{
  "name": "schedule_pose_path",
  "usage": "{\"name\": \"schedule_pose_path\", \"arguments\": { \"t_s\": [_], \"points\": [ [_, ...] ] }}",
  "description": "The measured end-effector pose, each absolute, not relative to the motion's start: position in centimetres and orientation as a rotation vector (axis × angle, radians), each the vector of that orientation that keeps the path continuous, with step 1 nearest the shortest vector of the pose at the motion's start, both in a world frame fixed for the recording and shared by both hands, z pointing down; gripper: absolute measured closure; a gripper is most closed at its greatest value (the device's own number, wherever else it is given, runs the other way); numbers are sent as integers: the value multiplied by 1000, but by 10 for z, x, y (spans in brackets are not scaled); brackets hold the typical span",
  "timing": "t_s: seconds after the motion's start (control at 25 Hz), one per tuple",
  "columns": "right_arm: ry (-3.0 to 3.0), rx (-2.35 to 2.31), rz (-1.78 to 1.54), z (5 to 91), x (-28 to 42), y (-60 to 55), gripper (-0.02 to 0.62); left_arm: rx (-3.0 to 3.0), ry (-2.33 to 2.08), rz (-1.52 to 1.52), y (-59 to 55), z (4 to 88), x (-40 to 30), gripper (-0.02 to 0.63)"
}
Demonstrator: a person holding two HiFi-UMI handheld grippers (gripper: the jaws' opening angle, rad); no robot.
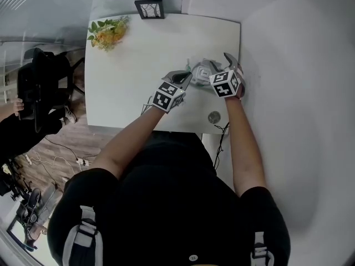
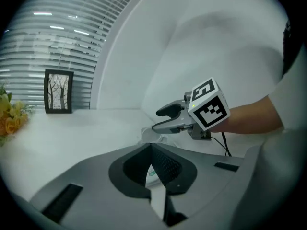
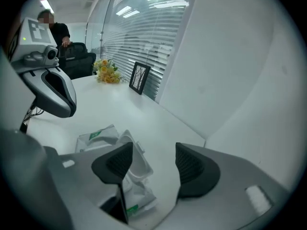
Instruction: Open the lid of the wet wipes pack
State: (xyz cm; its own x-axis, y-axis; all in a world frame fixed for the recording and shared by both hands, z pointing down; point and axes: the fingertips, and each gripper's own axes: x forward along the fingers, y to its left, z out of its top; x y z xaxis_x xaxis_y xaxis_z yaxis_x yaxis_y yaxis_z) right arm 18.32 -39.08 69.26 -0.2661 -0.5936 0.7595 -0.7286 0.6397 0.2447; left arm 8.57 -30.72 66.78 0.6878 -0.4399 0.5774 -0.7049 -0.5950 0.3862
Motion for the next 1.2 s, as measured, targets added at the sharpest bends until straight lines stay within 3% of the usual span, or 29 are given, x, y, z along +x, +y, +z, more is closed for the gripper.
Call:
{"name": "schedule_pose_path", "arguments": {
  "t_s": [0.48,0.68,0.96,1.2],
  "points": [
    [-2142,1276,289,582,169,-330,335,2530,-857,436,-279,557,62,606],
    [-2266,1413,302,528,168,-294,410,2642,-818,361,-266,512,62,606],
    [-2459,1535,254,446,152,-246,572,2794,-754,246,-244,445,61,606],
    [-2535,1597,197,397,143,-212,584,2873,-684,157,-226,398,63,605]
  ]
}}
